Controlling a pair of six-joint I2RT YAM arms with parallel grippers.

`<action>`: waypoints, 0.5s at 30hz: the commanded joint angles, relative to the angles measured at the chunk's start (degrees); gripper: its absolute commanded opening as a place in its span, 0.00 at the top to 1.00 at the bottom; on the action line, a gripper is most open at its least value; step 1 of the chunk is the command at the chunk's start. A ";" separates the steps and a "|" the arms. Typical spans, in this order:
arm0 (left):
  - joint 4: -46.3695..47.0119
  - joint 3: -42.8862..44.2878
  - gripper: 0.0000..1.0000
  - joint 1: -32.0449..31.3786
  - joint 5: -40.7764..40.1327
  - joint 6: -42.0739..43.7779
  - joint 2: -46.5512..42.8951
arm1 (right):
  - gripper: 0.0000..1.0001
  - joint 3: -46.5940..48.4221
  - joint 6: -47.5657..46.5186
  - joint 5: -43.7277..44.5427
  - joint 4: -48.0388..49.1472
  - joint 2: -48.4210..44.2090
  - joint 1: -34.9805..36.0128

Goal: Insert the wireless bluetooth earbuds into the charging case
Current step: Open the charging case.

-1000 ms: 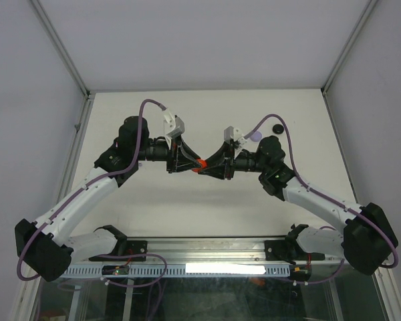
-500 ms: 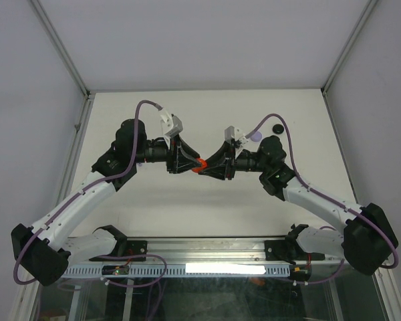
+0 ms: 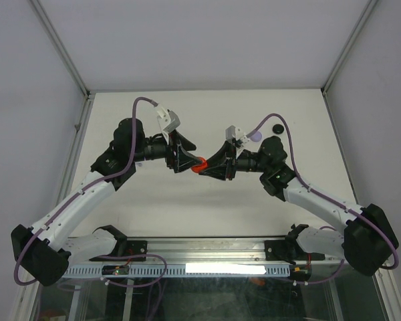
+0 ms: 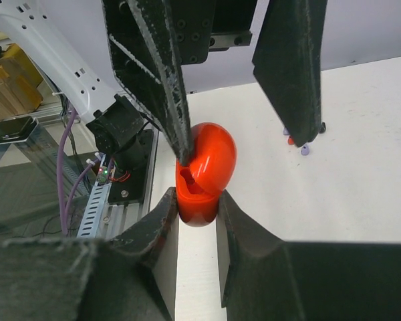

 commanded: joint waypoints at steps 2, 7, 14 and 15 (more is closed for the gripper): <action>3.04 -0.09 0.34 1.57 -6.94 -1.00 0.77 | 0.98 0.66 1.98 -4.77 6.71 -3.11 0.85; 3.00 -0.01 0.31 1.93 -7.41 -1.61 1.45 | 0.98 0.57 2.88 -4.76 7.88 -2.79 0.85; 3.04 -0.10 0.20 2.12 -8.77 -1.57 -0.19 | 1.00 -0.13 -1.07 1.08 3.14 -3.06 0.79; 3.01 -0.19 0.19 2.13 -9.93 -1.73 -0.82 | 1.00 -0.32 -2.61 2.92 1.32 -3.23 0.81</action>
